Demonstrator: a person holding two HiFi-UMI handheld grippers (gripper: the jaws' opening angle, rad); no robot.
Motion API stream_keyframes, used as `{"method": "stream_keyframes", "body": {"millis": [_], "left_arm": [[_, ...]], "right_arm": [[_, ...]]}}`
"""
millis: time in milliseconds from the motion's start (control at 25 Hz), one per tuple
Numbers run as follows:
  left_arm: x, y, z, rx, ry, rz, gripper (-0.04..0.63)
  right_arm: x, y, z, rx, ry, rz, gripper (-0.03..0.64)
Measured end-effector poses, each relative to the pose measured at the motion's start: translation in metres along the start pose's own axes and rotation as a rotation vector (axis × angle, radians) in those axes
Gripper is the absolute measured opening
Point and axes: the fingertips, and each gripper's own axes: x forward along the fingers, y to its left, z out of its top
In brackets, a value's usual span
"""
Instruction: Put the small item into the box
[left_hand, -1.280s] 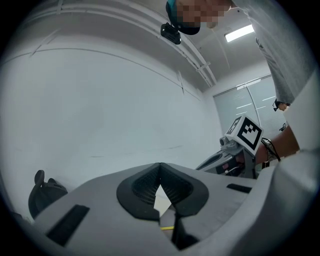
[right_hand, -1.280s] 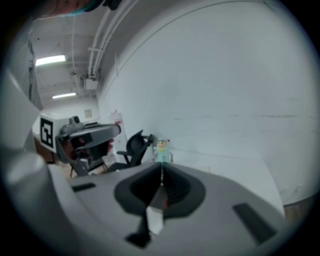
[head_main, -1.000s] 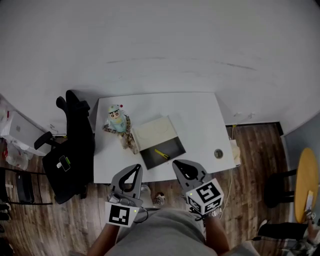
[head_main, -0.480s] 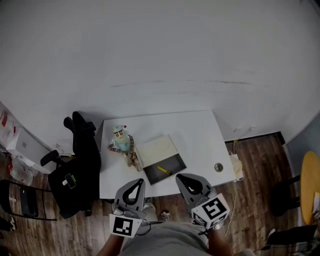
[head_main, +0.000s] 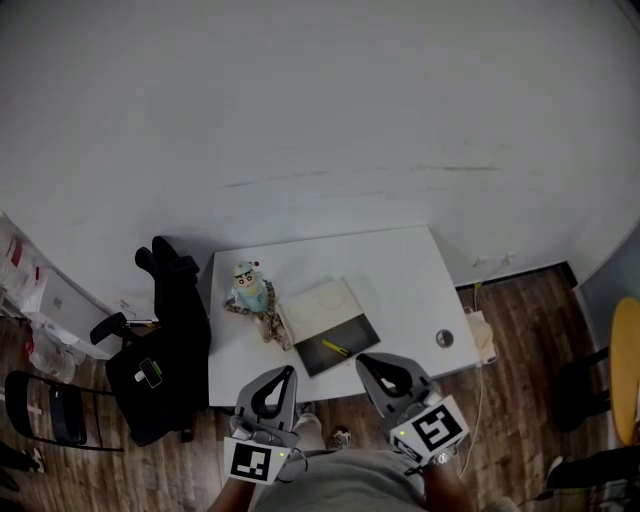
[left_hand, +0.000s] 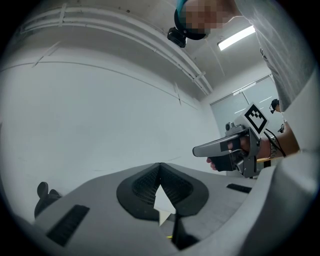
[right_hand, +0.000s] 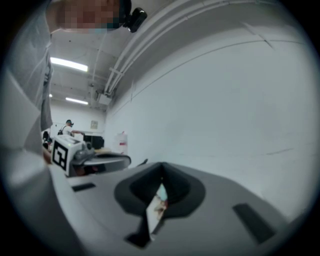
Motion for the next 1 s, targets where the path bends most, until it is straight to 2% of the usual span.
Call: {"method": "stream_keyframes", "body": {"millis": [440, 1000], "left_arm": [[0.002, -0.004, -0.001, 0.009, 0.009, 0.001, 0.031], [0.011, -0.014, -0.005, 0.009, 0.021, -0.002, 0.031]], "right_arm": [[0.000, 0.004, -0.003, -0.007, 0.006, 0.037, 0.032], [-0.009, -0.008, -0.009, 0.001, 0.011, 0.028, 0.032]]}}
